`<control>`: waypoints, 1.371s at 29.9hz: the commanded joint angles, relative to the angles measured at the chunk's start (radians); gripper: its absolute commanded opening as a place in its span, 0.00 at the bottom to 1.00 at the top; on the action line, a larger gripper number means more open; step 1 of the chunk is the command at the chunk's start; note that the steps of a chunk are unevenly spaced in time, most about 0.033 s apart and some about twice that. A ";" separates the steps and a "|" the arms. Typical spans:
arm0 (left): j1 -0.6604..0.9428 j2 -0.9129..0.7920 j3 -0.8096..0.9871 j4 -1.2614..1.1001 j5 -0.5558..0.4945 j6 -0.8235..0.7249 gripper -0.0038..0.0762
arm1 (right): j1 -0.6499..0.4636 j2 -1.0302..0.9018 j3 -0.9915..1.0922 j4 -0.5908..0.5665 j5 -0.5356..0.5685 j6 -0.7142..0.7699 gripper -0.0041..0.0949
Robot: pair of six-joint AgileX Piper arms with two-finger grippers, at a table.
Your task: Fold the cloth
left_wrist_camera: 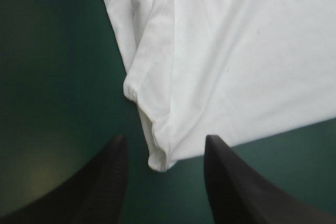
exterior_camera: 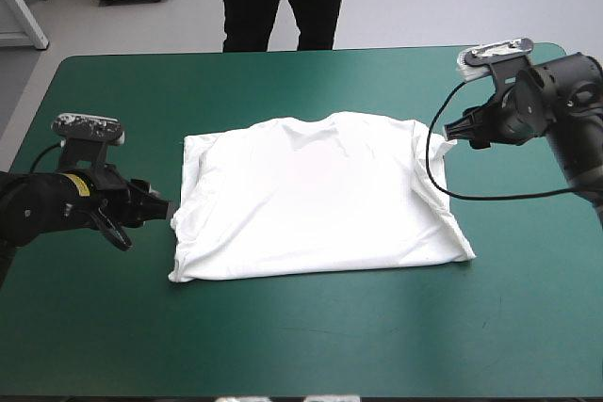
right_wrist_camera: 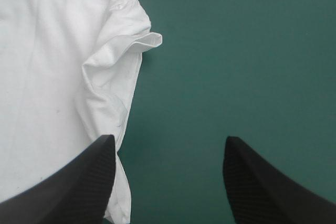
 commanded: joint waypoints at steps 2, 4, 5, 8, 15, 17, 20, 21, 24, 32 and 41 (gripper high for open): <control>-0.008 -0.012 0.118 0.000 0.028 -0.019 0.47 | -0.001 -0.121 0.020 -0.022 -0.007 0.018 0.61; -0.008 -0.008 0.194 0.022 0.000 -0.019 0.49 | -0.001 -0.167 0.064 -0.024 -0.010 0.018 0.61; -0.008 -0.005 0.228 0.031 -0.017 -0.027 0.53 | -0.001 -0.189 0.093 -0.028 -0.015 0.018 0.62; -0.008 0.012 0.293 0.052 -0.054 -0.080 0.67 | -0.001 -0.251 0.176 -0.028 -0.040 0.018 0.61; -0.008 0.114 0.334 0.019 -0.164 -0.135 0.78 | -0.001 -0.332 0.323 -0.026 -0.074 0.040 0.61; -0.008 0.154 0.334 0.015 -0.191 -0.148 0.78 | -0.001 -0.345 0.353 -0.022 -0.074 0.044 0.61; -0.008 0.214 0.334 0.013 -0.205 -0.148 0.78 | -0.001 -0.356 0.386 -0.022 -0.088 0.050 0.62; -0.008 0.231 0.334 0.013 -0.205 -0.148 0.78 | -0.001 -0.365 0.397 -0.019 -0.095 0.056 0.61; -0.008 0.289 0.334 0.013 -0.209 -0.150 0.78 | -0.001 -0.384 0.421 -0.014 -0.105 0.057 0.61; -0.008 0.405 0.334 -0.010 -0.244 -0.150 0.77 | -0.001 -0.396 0.421 -0.012 -0.104 0.057 0.61; -0.008 0.500 0.334 -0.066 -0.255 -0.119 0.61 | -0.001 -0.396 0.422 -0.003 -0.094 0.079 0.62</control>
